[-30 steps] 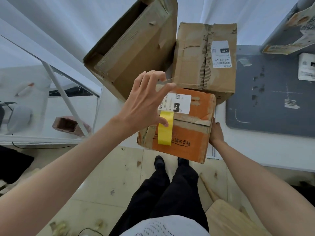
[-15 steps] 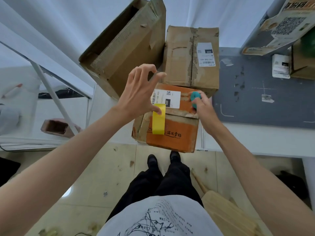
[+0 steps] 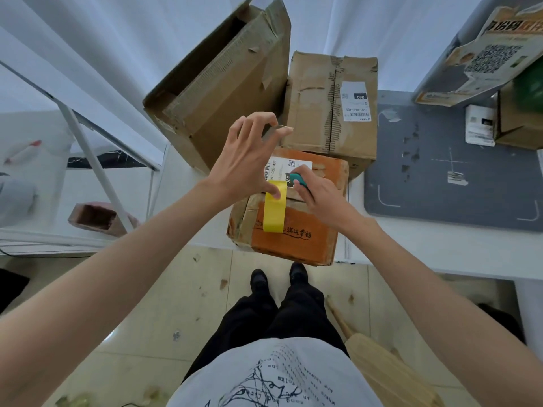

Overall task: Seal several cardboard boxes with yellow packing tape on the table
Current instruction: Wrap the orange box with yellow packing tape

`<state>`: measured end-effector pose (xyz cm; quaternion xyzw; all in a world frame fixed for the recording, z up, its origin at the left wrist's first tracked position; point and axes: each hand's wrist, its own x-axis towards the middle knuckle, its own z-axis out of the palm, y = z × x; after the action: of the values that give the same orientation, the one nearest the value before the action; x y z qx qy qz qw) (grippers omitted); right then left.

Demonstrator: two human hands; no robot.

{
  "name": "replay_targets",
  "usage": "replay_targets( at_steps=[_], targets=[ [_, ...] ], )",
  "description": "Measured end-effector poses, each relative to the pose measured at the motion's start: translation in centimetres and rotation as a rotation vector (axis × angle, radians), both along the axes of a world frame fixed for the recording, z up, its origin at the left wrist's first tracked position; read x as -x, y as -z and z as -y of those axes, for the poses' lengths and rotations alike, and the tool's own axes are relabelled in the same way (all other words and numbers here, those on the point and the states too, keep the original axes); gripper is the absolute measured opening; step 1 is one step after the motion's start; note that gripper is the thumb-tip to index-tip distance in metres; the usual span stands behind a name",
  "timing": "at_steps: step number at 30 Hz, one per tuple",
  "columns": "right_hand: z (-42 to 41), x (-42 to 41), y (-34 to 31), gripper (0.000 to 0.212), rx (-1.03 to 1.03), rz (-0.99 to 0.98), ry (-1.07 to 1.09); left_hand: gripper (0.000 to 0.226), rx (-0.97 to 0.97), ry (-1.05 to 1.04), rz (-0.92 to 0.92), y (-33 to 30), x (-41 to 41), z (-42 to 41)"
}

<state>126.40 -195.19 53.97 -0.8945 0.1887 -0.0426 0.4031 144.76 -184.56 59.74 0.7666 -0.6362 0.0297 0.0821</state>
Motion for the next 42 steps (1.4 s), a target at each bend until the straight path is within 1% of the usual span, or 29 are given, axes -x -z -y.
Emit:
replay_targets(
  at_steps=[5,12,22,27,29,31,32,34,36,37,39,42],
  targets=[
    [0.3,-0.8,-0.6,0.016,0.164,0.036,-0.082,0.122,0.002,0.004,-0.004,-0.1,0.1,0.1],
    [0.1,-1.9,-0.8,0.022,0.301,0.055,-0.155,0.123,-0.004,0.005,-0.005,0.0,0.2,0.2],
    [1.3,-1.0,-0.4,0.020,0.338,-0.023,-0.122,0.128,-0.056,0.030,0.032,-0.1,0.6,0.5],
    [1.8,0.6,0.4,0.022,0.320,-0.088,-0.055,0.133,-0.085,0.015,0.025,-0.1,0.5,0.7],
    [2.2,1.5,1.0,0.021,0.285,-0.153,0.025,0.136,-0.096,0.010,0.019,-0.3,0.3,0.7],
    [3.0,2.6,2.0,0.020,0.191,-0.229,0.154,0.137,-0.101,0.009,0.014,-0.4,0.2,0.7],
    [3.4,3.3,2.6,0.017,0.117,-0.245,0.239,0.137,-0.104,0.008,0.010,-0.5,0.2,0.7],
    [4.2,5.0,4.4,0.011,-0.027,-0.215,0.452,0.136,-0.110,0.002,0.003,-0.5,0.2,0.6],
    [5.0,7.3,6.7,0.008,-0.087,-0.242,0.682,0.135,-0.113,-0.003,-0.003,-0.4,0.3,0.5],
    [5.3,8.5,8.2,0.013,-0.127,-0.287,0.778,0.134,-0.116,-0.003,-0.005,-0.4,0.3,0.5],
    [5.4,10.3,10.6,0.025,-0.274,-0.374,0.918,0.134,-0.128,-0.001,-0.012,-0.4,0.4,0.5],
    [5.0,11.5,12.5,0.036,-0.473,-0.406,1.070,0.134,-0.140,-0.006,-0.033,-0.3,0.5,0.6]
  ],
)
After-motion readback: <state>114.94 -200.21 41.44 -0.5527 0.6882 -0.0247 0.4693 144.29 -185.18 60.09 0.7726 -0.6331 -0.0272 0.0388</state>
